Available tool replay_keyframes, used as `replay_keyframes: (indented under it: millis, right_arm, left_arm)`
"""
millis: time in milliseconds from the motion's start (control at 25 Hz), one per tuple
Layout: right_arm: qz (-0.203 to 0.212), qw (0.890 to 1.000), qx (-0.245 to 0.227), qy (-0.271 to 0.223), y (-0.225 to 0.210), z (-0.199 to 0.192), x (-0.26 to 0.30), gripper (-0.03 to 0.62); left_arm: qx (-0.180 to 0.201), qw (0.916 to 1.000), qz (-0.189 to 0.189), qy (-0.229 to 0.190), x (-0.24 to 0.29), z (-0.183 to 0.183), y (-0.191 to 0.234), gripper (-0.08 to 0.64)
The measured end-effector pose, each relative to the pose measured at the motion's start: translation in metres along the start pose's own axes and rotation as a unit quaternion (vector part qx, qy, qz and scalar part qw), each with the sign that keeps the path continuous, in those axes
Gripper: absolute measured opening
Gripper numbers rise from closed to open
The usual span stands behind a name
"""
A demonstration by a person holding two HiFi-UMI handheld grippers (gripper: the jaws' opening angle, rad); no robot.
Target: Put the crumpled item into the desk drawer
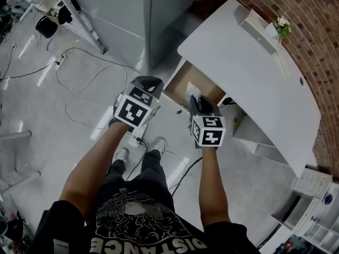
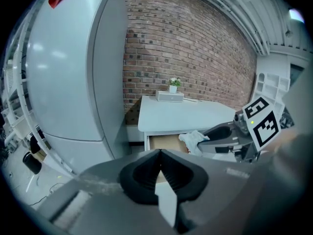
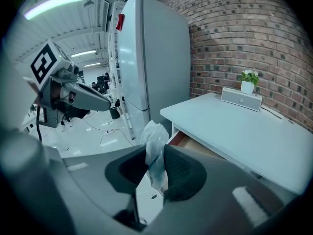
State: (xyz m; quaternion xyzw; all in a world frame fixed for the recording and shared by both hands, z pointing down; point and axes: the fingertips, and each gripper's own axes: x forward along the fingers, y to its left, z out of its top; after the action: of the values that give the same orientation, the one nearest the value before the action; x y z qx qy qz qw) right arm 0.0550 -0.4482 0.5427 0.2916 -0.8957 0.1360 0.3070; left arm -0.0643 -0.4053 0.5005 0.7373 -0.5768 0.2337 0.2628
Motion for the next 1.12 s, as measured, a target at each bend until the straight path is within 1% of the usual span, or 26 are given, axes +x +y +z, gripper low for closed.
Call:
replay_keyframes:
  millis: [280,520,680,1120]
  right_arm:
    - [0.034,0.999,-0.014,0.023,-0.007,-0.014,0.033,0.087]
    - [0.057,0.997,-0.024,0.037,-0.012,-0.026,0.057,0.087]
    - [0.071,0.995,-0.034,0.056,-0.013,-0.043,0.068,0.087]
    - [0.085,0.993,-0.046,0.074,-0.020,-0.070,0.102,0.087]
  left_arm:
    - [-0.020,0.9995,0.019,0.015,0.019,-0.012,0.004,-0.002]
    - [-0.053,0.9979,0.033,0.019,0.039,-0.025,0.008,-0.002]
    - [-0.074,0.9961,0.042,0.022,0.051,-0.038,0.007,-0.002]
    - [-0.115,0.9911,0.062,0.025,0.079,-0.068,0.017,-0.002]
